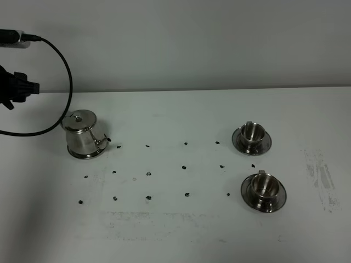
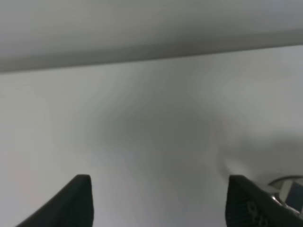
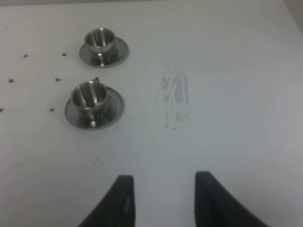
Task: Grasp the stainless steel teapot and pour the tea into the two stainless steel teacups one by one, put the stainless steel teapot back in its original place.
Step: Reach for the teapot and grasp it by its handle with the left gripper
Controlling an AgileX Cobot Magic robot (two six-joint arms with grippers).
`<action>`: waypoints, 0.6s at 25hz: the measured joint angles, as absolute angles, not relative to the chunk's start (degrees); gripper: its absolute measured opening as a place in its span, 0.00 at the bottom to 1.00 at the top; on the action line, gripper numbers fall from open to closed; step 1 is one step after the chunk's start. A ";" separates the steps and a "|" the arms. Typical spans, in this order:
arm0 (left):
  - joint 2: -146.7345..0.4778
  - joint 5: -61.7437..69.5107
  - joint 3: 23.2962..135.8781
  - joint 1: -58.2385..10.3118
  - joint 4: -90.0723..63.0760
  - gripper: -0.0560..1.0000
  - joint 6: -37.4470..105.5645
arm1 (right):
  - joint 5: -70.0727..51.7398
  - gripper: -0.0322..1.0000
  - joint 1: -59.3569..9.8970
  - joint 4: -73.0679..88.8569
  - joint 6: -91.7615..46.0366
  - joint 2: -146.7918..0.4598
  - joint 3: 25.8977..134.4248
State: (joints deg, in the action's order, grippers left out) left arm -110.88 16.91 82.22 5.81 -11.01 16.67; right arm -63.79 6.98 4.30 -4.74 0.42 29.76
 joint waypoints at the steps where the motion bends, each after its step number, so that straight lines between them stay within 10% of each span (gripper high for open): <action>1: -112.47 17.02 83.16 5.74 -11.94 0.62 16.67 | -63.79 0.32 6.98 4.30 -4.74 0.42 29.76; 15: -124.24 28.68 95.86 4.50 -19.07 0.62 16.66 | -63.79 0.32 6.98 4.30 -4.74 0.42 29.76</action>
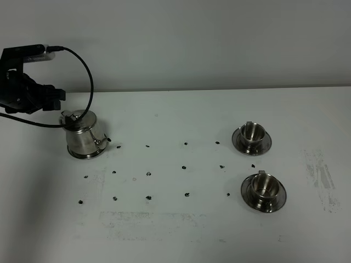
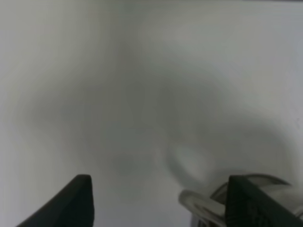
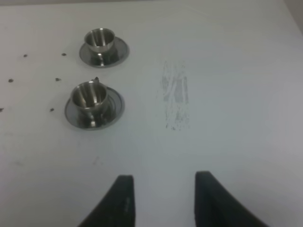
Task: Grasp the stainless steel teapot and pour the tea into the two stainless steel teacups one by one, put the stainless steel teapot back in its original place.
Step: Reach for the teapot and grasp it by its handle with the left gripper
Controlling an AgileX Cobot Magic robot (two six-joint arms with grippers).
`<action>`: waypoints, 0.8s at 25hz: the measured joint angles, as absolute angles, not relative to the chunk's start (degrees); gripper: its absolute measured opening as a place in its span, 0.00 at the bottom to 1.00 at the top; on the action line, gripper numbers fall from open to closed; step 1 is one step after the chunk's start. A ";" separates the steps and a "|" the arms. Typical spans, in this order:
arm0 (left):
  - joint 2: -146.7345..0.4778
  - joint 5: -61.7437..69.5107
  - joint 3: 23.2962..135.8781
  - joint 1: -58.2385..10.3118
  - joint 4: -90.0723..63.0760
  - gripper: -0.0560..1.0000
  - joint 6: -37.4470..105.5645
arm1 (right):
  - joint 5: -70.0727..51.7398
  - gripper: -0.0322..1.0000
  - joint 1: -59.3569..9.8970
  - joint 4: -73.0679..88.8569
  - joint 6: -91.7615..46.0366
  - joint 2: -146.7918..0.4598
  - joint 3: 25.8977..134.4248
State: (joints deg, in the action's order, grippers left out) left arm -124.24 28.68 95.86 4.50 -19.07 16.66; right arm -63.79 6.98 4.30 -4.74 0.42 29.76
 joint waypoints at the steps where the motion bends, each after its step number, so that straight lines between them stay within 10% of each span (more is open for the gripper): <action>1: -124.36 28.81 95.86 4.50 -19.14 0.62 16.66 | -63.79 0.32 6.98 4.30 -4.74 0.42 29.76; 20: -126.60 27.60 95.86 4.78 -19.28 0.62 16.62 | -63.79 0.32 6.98 4.30 -4.74 0.42 29.76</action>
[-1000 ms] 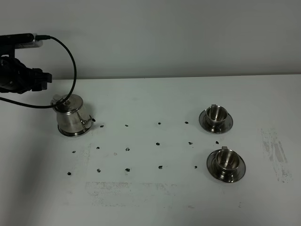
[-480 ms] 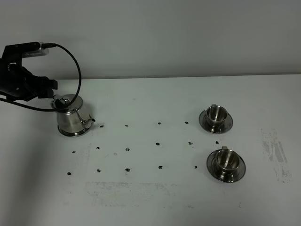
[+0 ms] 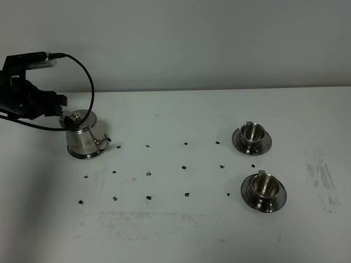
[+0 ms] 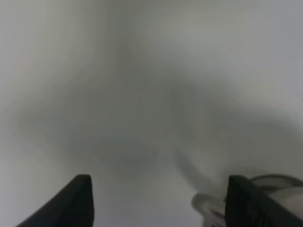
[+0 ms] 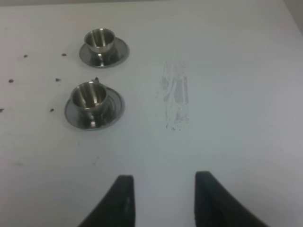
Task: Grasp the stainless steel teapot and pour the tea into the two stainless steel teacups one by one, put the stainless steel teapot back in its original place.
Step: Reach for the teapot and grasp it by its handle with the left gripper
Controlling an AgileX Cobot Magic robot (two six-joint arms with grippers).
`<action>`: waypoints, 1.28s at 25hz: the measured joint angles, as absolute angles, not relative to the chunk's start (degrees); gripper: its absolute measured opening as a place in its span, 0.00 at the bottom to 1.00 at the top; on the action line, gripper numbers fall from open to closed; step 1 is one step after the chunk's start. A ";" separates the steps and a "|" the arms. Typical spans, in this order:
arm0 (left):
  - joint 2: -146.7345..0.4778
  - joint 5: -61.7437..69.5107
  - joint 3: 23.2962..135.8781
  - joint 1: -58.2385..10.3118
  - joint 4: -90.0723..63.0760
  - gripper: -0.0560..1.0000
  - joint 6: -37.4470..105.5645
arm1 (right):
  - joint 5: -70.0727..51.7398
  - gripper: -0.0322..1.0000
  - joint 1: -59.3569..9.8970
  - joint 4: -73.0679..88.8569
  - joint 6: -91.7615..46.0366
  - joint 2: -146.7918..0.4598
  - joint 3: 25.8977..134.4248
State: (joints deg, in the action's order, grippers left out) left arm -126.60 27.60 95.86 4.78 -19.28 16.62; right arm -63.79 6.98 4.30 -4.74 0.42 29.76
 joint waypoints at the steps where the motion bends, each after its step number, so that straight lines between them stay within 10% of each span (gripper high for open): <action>1: -126.74 27.55 95.86 4.84 -19.33 0.62 16.62 | -63.79 0.32 6.98 4.30 -4.74 0.42 29.76; 32: -126.49 37.69 95.86 5.14 -19.08 0.62 19.30 | -63.79 0.32 6.98 4.30 -4.74 0.42 29.76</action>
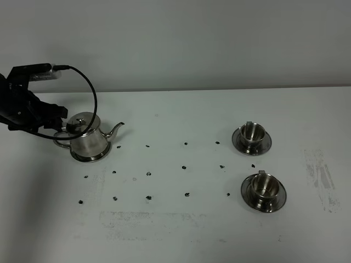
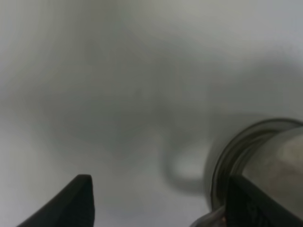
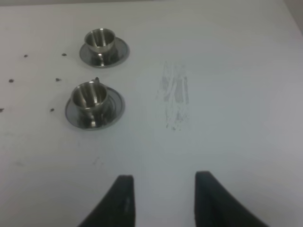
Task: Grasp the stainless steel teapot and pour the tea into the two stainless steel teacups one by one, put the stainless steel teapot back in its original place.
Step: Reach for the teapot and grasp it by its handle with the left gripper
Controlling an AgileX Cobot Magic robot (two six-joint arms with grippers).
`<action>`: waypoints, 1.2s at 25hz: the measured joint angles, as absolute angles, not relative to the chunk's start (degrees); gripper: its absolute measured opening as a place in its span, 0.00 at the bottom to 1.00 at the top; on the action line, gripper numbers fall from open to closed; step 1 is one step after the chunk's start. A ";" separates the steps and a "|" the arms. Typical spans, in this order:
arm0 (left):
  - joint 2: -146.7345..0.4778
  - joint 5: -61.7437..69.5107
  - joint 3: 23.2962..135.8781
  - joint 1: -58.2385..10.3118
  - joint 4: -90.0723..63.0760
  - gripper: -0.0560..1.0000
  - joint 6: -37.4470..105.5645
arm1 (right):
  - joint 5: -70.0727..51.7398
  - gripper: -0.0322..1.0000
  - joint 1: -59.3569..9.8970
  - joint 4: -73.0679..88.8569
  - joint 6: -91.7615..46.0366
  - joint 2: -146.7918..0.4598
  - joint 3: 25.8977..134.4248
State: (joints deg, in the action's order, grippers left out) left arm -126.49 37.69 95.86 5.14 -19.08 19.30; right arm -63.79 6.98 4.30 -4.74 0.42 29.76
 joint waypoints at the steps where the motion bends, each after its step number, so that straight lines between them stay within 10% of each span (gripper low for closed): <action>1: -126.49 38.24 95.86 5.20 -18.78 0.62 19.30 | -63.79 0.32 6.98 4.30 -4.74 0.42 29.76; 30: -126.49 49.30 95.88 5.70 -17.52 0.62 31.19 | -63.79 0.32 6.98 4.30 -4.74 0.42 29.76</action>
